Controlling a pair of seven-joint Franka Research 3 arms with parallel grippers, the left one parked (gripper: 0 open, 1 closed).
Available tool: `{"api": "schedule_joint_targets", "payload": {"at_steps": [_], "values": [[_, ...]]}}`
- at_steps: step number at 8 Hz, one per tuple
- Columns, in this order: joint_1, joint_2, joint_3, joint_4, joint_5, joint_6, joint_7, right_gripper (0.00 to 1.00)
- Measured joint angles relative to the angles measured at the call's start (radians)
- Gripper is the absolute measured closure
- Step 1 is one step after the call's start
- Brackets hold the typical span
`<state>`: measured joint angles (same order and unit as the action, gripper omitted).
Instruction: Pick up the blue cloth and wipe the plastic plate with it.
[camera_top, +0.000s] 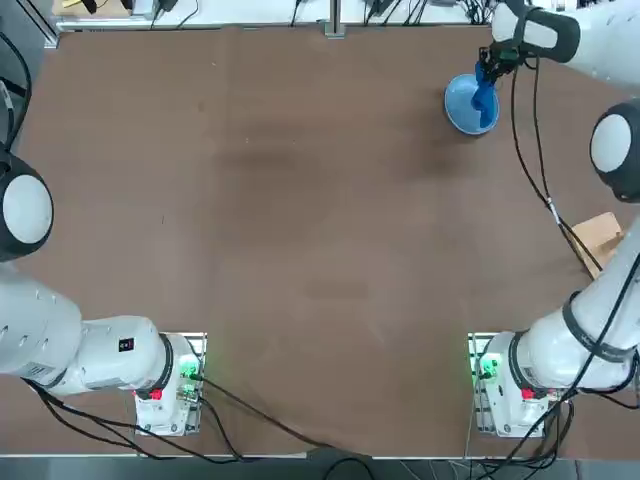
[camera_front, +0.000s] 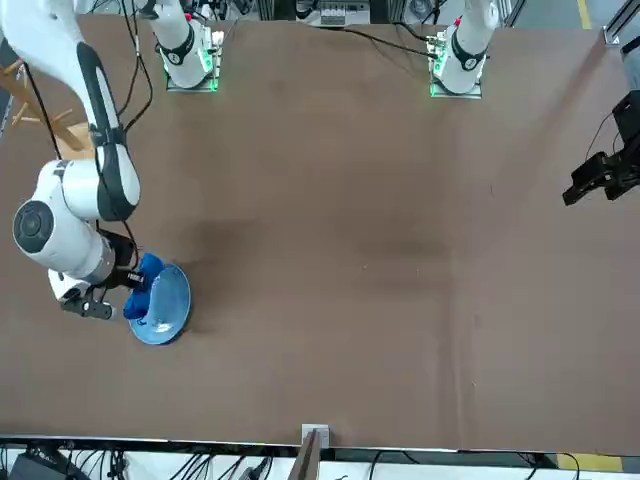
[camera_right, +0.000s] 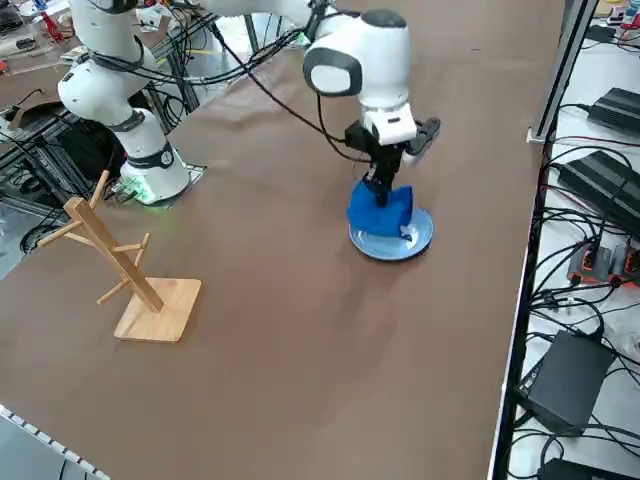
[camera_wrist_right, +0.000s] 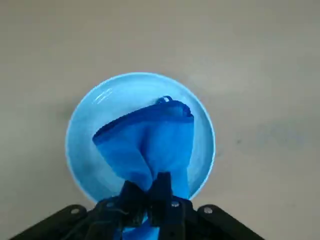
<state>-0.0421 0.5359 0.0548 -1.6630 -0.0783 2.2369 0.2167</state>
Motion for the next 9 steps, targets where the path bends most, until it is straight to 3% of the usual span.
{"api": "schedule_joint_targets", "payload": {"at_steps": [9], "values": [[-0.044, 0.119, 0.003, -0.034, -0.003, 0.172, -0.008, 0.94]]}}
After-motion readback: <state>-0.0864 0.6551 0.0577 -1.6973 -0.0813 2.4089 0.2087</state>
